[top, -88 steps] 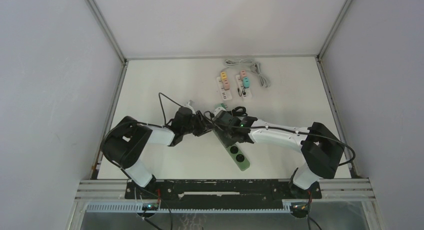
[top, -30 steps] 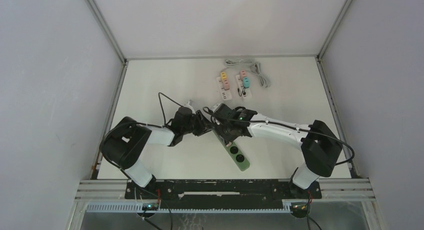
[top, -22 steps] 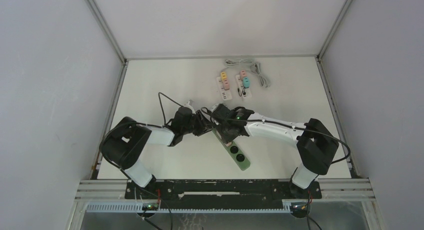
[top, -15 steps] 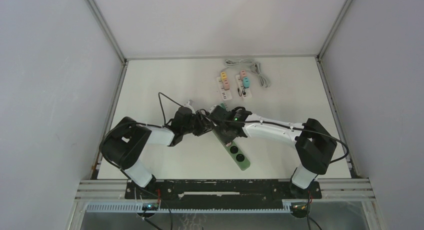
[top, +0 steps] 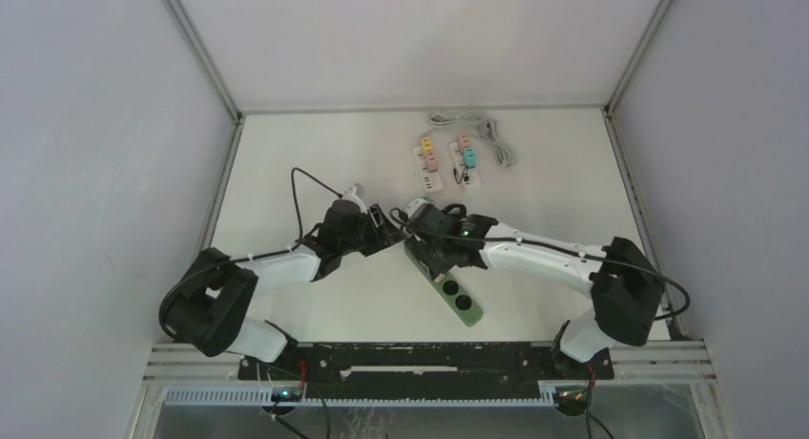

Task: Insert the plug
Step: Adjust the plug at the center of the board.

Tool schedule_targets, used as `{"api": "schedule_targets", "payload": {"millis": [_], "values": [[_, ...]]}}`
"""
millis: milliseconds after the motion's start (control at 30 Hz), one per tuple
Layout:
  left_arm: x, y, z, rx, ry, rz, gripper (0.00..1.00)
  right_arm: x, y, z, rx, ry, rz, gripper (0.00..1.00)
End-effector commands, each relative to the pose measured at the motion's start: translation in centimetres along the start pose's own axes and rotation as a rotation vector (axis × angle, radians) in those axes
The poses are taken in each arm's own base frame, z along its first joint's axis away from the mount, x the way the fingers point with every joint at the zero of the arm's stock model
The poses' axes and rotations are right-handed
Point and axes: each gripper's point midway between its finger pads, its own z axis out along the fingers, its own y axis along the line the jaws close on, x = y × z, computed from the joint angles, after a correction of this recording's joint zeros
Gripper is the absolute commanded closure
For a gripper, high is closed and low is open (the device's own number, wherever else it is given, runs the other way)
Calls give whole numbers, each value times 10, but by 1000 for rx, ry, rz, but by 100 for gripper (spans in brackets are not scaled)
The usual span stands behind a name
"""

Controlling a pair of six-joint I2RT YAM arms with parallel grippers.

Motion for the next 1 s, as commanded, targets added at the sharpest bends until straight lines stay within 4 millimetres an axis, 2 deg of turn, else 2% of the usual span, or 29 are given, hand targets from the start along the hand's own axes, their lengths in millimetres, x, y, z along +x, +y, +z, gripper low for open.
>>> {"api": "schedule_targets", "payload": {"millis": [0, 200, 300, 400, 500, 633, 733, 967], "values": [[-32, -12, -14, -46, -86, 170, 39, -39, -2, -43, 3, -209, 42, 40], [-70, -30, -28, -99, -157, 384, 30, -46, -19, -72, 28, -369, 108, 16], [-93, -40, -33, -136, -202, 460, 28, -41, -35, -79, 70, -432, 150, 7], [-112, -50, -31, -170, -217, 529, 27, -35, -46, -85, 81, -484, 189, 5], [-117, -53, -16, -191, -169, 602, 26, -26, -57, -87, 83, -534, 233, 3], [-113, -54, 8, -220, -73, 729, 25, -15, -67, -87, 63, -567, 276, 3], [-110, -57, 23, -218, -24, 779, 24, -6, -71, -82, 55, -561, 288, 2], [-118, -66, 54, -204, -2, 851, 20, 6, -75, -74, 54, -544, 292, 2]]}}
